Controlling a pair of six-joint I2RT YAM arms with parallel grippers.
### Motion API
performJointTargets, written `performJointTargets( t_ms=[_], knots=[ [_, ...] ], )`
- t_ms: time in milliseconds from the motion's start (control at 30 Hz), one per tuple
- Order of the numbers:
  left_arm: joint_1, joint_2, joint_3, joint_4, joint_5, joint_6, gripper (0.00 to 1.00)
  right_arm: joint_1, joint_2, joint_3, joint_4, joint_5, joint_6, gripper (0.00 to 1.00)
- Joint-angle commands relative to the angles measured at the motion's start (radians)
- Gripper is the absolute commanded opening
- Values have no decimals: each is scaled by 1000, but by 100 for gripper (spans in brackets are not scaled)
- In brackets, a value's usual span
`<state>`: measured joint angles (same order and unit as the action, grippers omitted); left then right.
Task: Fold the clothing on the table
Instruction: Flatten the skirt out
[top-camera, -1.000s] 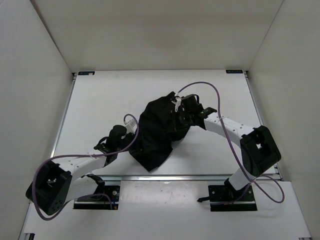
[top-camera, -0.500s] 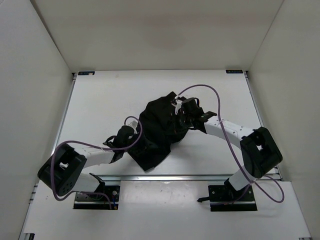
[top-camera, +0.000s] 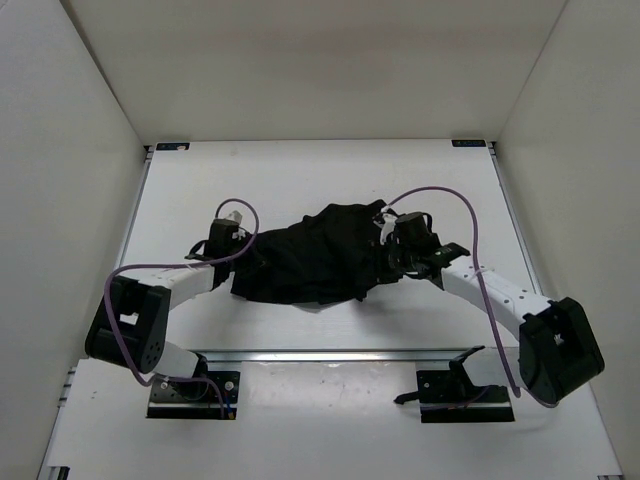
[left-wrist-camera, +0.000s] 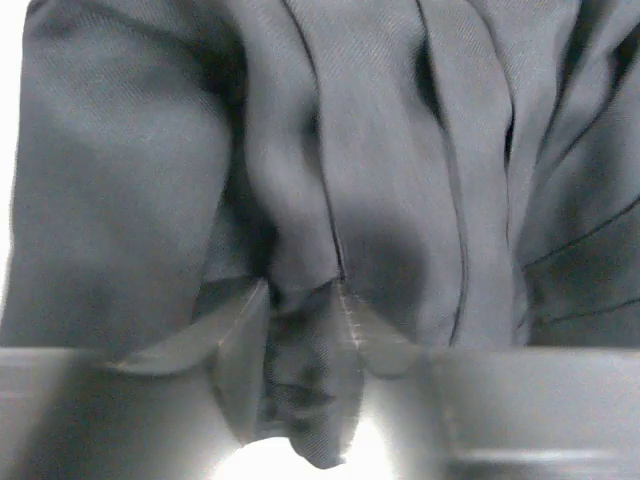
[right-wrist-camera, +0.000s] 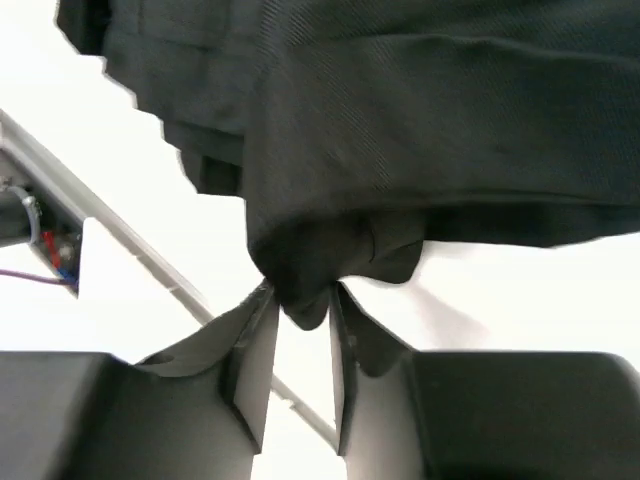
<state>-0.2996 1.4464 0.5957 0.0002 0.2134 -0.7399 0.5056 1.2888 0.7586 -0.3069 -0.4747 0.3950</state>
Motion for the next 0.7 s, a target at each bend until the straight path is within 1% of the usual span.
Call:
performJointTargets(
  t_ms=[0,33,67,167,200,233,300,367,433,533,600,667],
  knots=[
    [34,-20,36,-81,16,105,47,-29,-45,7,-32,42,-38,25],
    [33,-24,38,-89,44,112,56,-26,-48,11,-34,38,-47,27],
    [25,-37,38,-94,66,109,61,-22,-54,18,-23,42,-50,27],
    [-7,-61,3,-97,105,103,69,17,-45,41,-35,96,-54,33],
    [-16,-84,-5,-94,113,88,72,24,-33,45,-43,116,-51,40],
    [-16,-112,-35,-89,121,79,73,30,-25,53,-50,126,-48,44],
    [-19,-152,-63,-89,121,59,75,36,-16,51,-63,142,-54,48],
    [-9,-201,-109,-89,133,48,78,50,-17,44,-54,165,-64,49],
    [-10,-225,-116,-115,126,51,77,80,-29,39,-46,195,-73,50],
    [-9,-244,-131,-146,124,60,78,137,-84,4,-14,277,-90,50],
    [-12,-253,-154,-135,116,45,78,160,-115,-33,15,320,-91,50],
    [-22,-264,-169,-115,112,28,78,183,-146,-70,35,353,-91,48]
  ],
)
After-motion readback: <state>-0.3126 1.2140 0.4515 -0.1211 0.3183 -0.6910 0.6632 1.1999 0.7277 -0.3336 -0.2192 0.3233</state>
